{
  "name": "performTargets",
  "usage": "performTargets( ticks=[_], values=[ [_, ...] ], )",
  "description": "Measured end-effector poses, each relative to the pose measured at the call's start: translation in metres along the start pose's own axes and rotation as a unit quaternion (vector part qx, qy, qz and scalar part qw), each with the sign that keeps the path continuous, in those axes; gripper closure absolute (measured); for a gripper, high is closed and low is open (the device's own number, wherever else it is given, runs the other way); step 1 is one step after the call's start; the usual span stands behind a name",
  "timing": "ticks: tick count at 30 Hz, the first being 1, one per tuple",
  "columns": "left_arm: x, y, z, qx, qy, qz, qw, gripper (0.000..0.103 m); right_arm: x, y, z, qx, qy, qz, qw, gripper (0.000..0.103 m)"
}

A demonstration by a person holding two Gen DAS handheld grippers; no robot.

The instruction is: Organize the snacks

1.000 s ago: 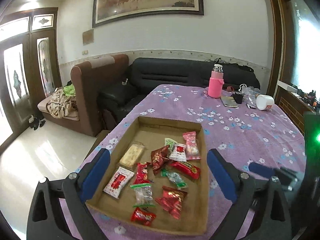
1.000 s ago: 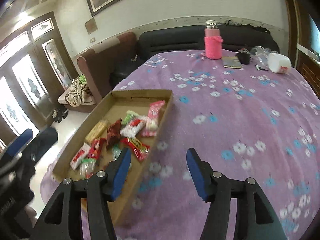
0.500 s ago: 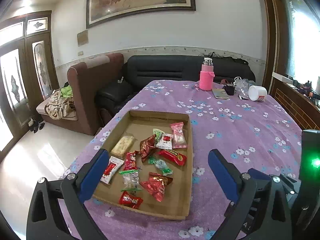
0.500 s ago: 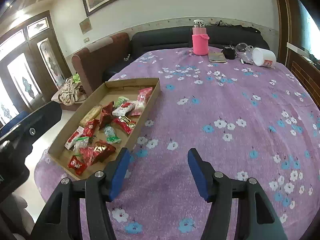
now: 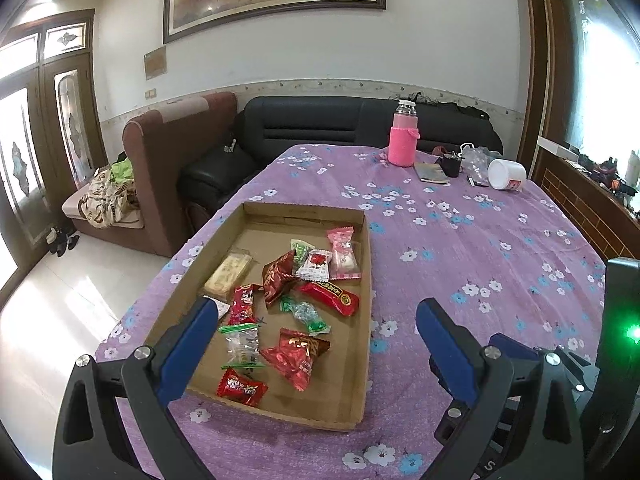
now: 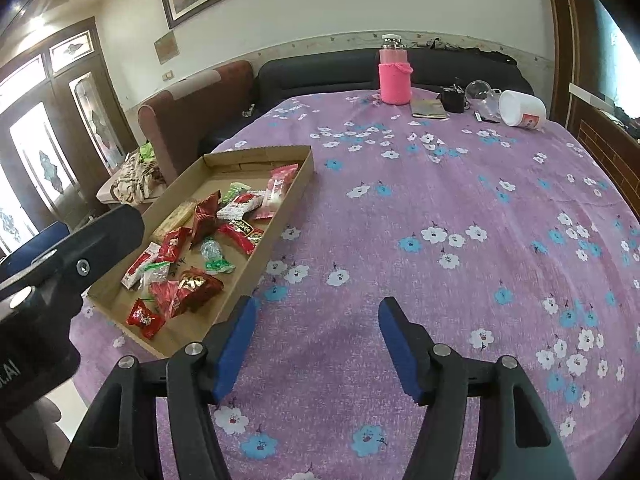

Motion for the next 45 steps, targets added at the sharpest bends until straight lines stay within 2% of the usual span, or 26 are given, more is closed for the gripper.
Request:
performTargets(
  ticks=[6,9,12,16,18,20,22,24,27,30,34,45],
  values=[
    [0.0,-0.001,-0.005,-0.012,-0.003,0.008,0.9999,0.004,0.004,-0.002,-0.002,-0.004,-0.002,-0.005,1.0,0.035],
    [-0.004,0.0,-0.009,-0.018,0.01,0.024,0.9995,0.004,0.006,-0.003,-0.003,-0.003,0.0,-0.008,1.0,0.035],
    [-0.02,0.001,-0.011,-0.022,0.04,0.074,0.9962,0.004,0.004,-0.004,-0.006,-0.005,0.002,-0.005,1.0,0.035],
    [-0.053,-0.004,-0.012,-0.034,0.087,0.162,0.9823,0.0,-0.001,-0.005,-0.011,-0.011,0.005,0.005,1.0,0.035],
    [-0.058,-0.008,-0.013,-0.03,0.111,0.186,0.9758,0.0,-0.003,-0.006,-0.015,-0.018,0.006,0.012,1.0,0.035],
    [-0.051,-0.007,-0.018,-0.037,0.115,0.165,0.9788,0.0,-0.005,-0.008,-0.021,-0.029,0.005,0.016,0.999,0.034],
    [-0.038,-0.004,-0.029,-0.061,0.087,0.115,0.9877,0.0,-0.007,-0.011,-0.028,-0.044,0.004,0.018,0.999,0.034],
    [-0.03,-0.006,-0.036,-0.081,0.071,0.086,0.9904,0.0,-0.007,-0.013,-0.033,-0.052,0.004,0.019,0.998,0.034],
    [-0.017,-0.011,-0.043,-0.101,0.057,0.045,0.9923,0.0,-0.007,-0.016,-0.037,-0.062,0.003,0.019,0.998,0.034],
    [-0.01,-0.015,-0.045,-0.108,0.058,0.022,0.9922,0.0,-0.006,-0.016,-0.037,-0.062,0.001,0.018,0.998,0.033],
    [-0.005,-0.019,-0.045,-0.108,0.079,0.007,0.9909,0.0,-0.006,-0.016,-0.037,-0.063,-0.001,0.019,0.998,0.032],
    [0.001,-0.024,-0.05,-0.124,0.066,-0.014,0.9899,0.0,-0.004,-0.02,-0.045,-0.075,-0.003,0.013,0.997,0.031]
  ],
)
Point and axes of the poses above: each gripper's, at about its wrist camera, not at the fingertips, and x roughly the way its jaws point, z to its right, y to its top, the point moved 1 cm from there along x, roughly the way its jaws point, and after that the axes turned 14 degrees about -y, right-handed, at the moved point
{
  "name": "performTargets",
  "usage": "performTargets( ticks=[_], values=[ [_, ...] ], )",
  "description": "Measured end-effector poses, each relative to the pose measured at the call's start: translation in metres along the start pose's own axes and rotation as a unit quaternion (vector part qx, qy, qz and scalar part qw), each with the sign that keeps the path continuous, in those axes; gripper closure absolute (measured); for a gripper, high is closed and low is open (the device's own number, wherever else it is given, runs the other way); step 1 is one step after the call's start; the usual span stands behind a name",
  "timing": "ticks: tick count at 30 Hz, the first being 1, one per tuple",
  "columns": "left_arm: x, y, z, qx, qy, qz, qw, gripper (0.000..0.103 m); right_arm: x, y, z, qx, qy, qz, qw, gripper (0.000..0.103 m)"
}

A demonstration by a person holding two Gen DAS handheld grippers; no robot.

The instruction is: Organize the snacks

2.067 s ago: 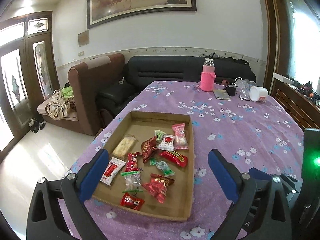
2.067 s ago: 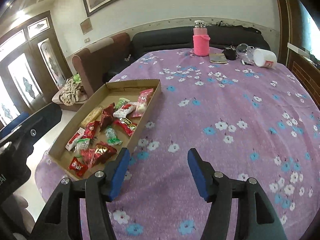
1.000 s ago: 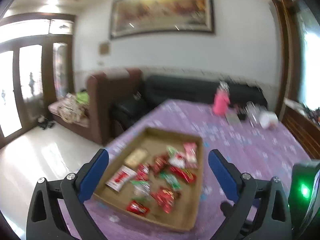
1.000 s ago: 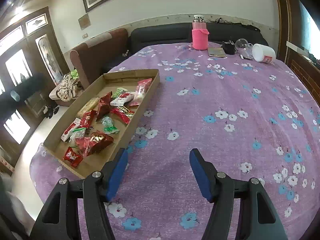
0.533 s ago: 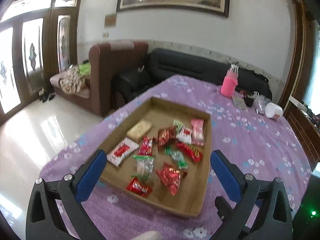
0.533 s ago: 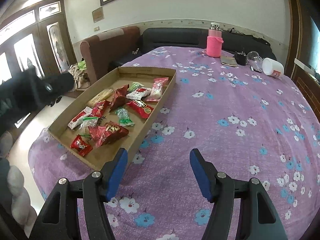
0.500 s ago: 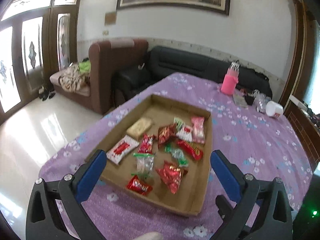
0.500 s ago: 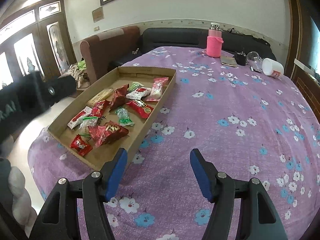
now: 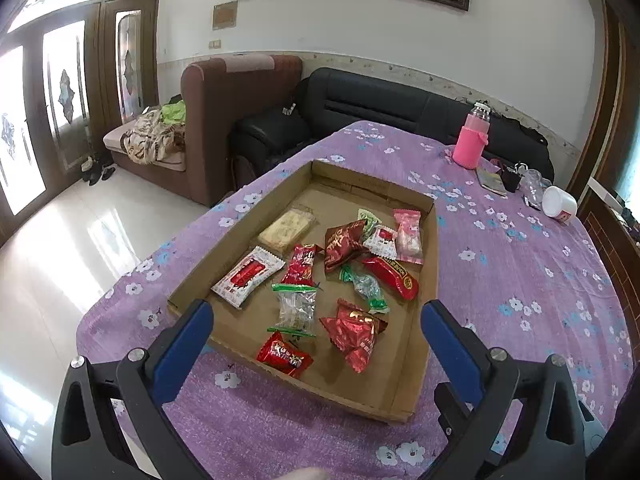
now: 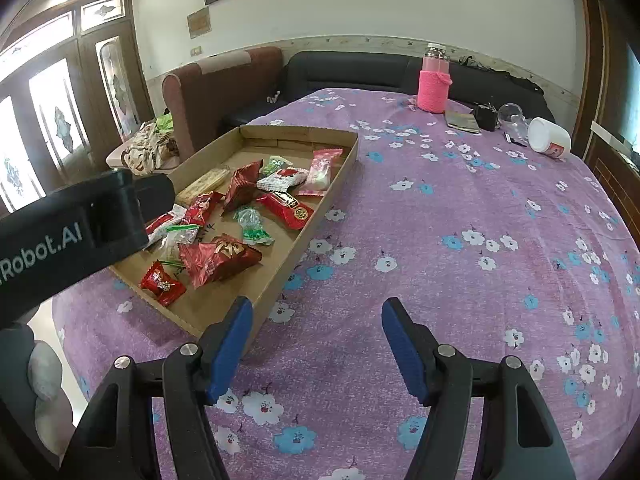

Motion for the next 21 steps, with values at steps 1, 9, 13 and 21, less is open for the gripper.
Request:
performTargets(
  ticks=[1,9,13,21],
  values=[
    [0.001,0.0,-0.001,-0.003,-0.002,-0.004,1.0,0.0,0.0,0.0,0.0,0.0,0.0,-0.001,1.0,0.031],
    [0.011,-0.004,-0.004,-0.013,-0.01,-0.026,0.9995,0.0,0.003,-0.001,-0.003,-0.006,-0.006,-0.005,1.0,0.031],
    [0.012,-0.006,-0.004,-0.012,-0.014,-0.03,0.9994,0.0,0.005,-0.002,-0.005,-0.009,-0.007,-0.007,1.0,0.03],
    [0.015,-0.007,-0.006,-0.014,-0.015,-0.035,0.9992,0.0,0.007,-0.003,-0.007,-0.014,-0.009,-0.01,1.0,0.03]
  ],
)
Point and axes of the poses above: each gripper's, at about its wrist camera, not at the fingertips, and x roughly the way its jaws point, z to its right, y to its top, the point moved 1 cm from there along x, roughly the way its jaws point, and after that the axes turned 14 degrees about -y, right-handed, at the moved point
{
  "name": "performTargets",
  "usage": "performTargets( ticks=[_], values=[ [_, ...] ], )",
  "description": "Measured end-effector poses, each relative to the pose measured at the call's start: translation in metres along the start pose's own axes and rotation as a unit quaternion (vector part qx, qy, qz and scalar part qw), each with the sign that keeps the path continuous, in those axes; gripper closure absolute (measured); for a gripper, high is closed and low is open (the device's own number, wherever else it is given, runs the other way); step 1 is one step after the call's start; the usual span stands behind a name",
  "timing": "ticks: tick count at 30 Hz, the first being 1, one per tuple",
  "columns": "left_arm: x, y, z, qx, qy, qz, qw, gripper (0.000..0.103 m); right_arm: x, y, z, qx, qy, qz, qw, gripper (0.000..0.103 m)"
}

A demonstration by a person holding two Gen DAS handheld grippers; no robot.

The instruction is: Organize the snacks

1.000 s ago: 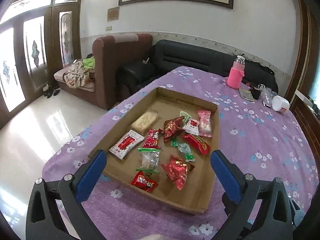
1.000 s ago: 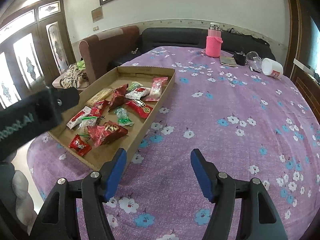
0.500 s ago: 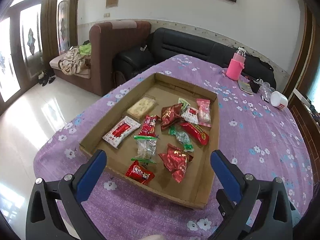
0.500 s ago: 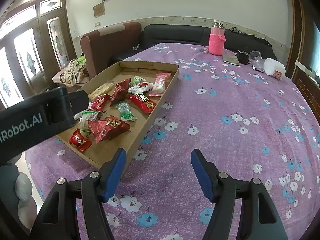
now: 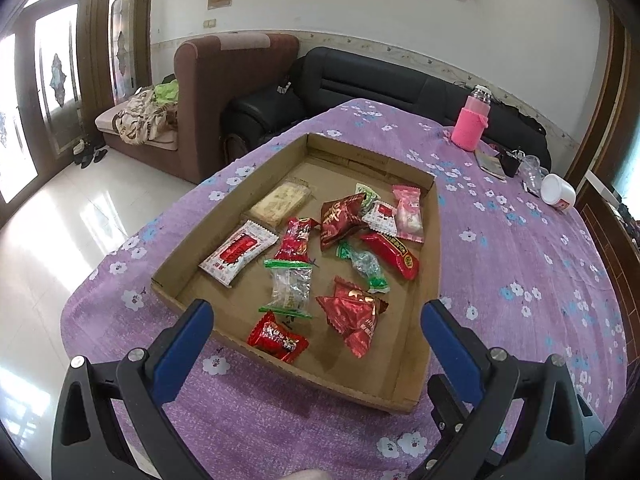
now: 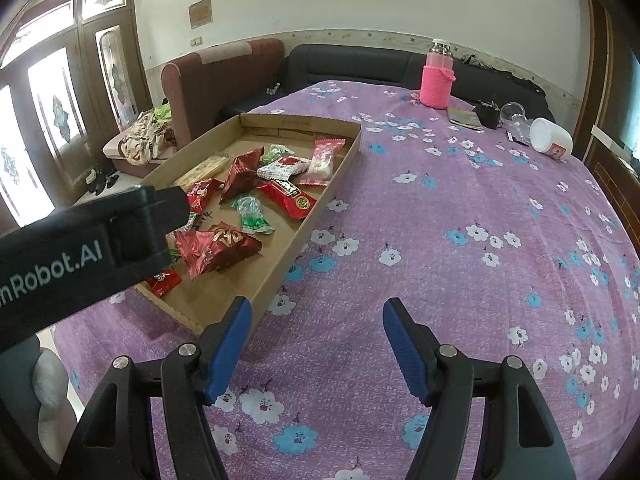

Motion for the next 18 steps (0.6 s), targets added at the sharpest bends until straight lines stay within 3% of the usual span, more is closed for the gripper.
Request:
performTargets(
  ticks=[18],
  values=[
    [0.0048,-0.0017,-0.0059,-0.011,-0.005,-0.007,0.9999,0.0,-0.0005,-0.0003,-0.0036,-0.001,-0.003,-0.001,1.0,0.03]
  ],
)
Point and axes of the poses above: each gripper's, at about its wrist camera, not at the fingertips, and x roughly the way its jaws point, z to its right, y to its top, the point moved 1 cm from there along x, roughly the way its jaws point, and after that the axes turned 14 degrees about -y, right-handed, at the moved point
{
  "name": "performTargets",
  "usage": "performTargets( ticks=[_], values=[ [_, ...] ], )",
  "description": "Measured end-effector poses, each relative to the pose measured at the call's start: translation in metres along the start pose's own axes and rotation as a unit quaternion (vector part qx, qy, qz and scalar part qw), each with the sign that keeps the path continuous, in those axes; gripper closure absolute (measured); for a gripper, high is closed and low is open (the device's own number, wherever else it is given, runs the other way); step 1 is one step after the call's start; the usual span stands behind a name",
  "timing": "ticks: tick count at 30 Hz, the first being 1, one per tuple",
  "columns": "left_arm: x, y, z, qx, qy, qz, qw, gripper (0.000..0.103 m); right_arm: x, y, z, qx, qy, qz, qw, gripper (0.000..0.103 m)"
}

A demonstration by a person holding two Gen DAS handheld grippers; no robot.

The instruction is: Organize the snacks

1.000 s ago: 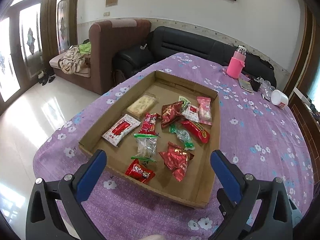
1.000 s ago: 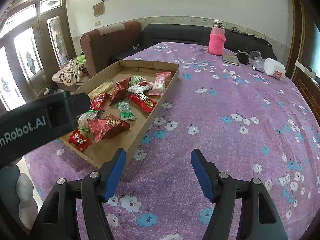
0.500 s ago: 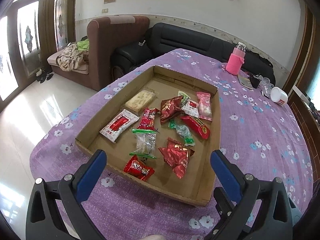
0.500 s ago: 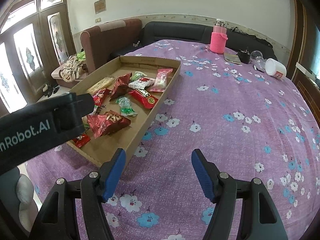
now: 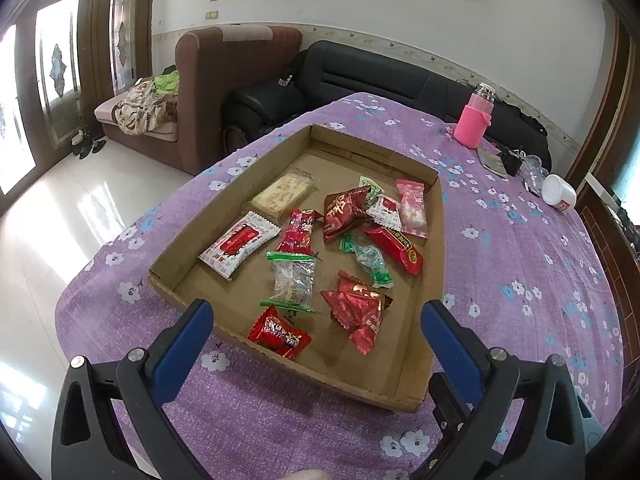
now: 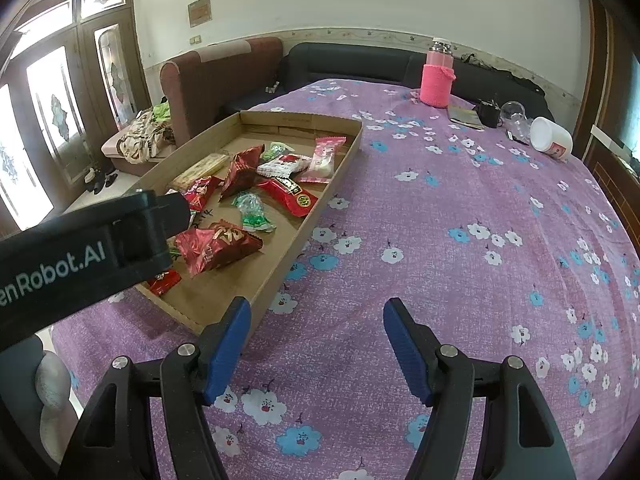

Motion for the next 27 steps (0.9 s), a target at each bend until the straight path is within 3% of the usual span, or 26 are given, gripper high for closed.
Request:
performTargets(
  ticks=[27],
  values=[
    [-0.003,0.005,0.026,0.024,0.016,0.015,0.9995,0.0,-0.003,0.004,0.017,0.01,0.001,0.019,1.0,0.029]
  ],
)
Point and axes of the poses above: each gripper's, at about its wrist camera, not at the fingertips, and x roughly the way its jaws point, z to its right, y to its top, the point moved 1 cm from there along x, roughly the way its jaws point, and after that the axes turned 14 degrees about -y, right-handed, at the moved point
